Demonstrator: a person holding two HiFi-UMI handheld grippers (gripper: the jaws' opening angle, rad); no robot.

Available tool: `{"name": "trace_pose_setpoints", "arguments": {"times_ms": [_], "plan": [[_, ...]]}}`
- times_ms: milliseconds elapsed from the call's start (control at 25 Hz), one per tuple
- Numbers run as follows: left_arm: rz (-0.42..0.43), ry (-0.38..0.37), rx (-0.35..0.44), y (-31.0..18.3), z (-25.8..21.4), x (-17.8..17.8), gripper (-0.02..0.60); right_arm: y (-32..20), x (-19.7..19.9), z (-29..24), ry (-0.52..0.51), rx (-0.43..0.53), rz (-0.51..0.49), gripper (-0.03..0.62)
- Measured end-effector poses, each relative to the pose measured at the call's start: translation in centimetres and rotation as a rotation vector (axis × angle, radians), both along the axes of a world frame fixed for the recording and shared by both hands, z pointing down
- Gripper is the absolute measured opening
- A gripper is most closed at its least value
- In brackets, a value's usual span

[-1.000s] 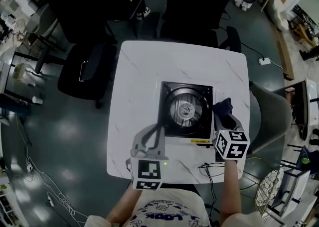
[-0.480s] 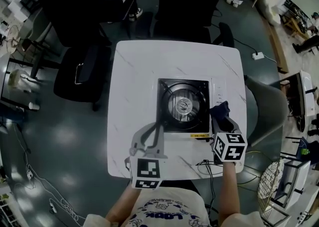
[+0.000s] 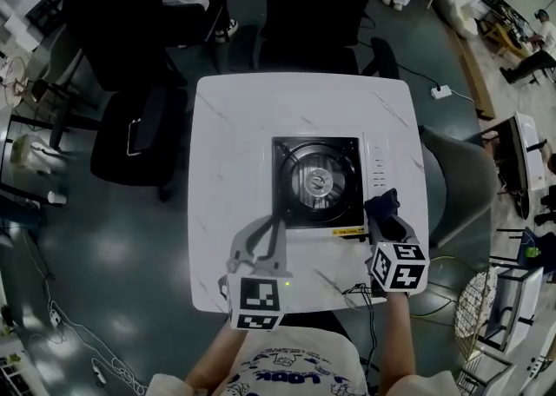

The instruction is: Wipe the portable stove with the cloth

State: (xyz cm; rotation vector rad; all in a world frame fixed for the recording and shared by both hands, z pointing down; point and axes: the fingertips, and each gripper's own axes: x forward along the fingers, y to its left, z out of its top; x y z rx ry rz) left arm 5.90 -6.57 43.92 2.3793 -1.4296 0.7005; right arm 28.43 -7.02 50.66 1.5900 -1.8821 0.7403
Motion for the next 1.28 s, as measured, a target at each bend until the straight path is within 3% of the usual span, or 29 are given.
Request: {"name": "trace_pose_setpoints", "arguments": {"times_ms": [600,960,1280], "plan": [[0.017,0.017,-0.029,1.2,0.7,-0.3,0.031,4.0,0.4,0.1,0.039,-0.026,0.014,0.109],[0.005,0.012,-0.034,1.7,0.9,-1.1,0.031,5.3,-1.3,0.7,0.230,-0.015,-0.169,0.110],[-0.015,0.020,-0.022,2.1,0.6,-1.6,0.031,5.3,-4.6,0.9,0.264,-0.012,-0.274,0.110]]}}
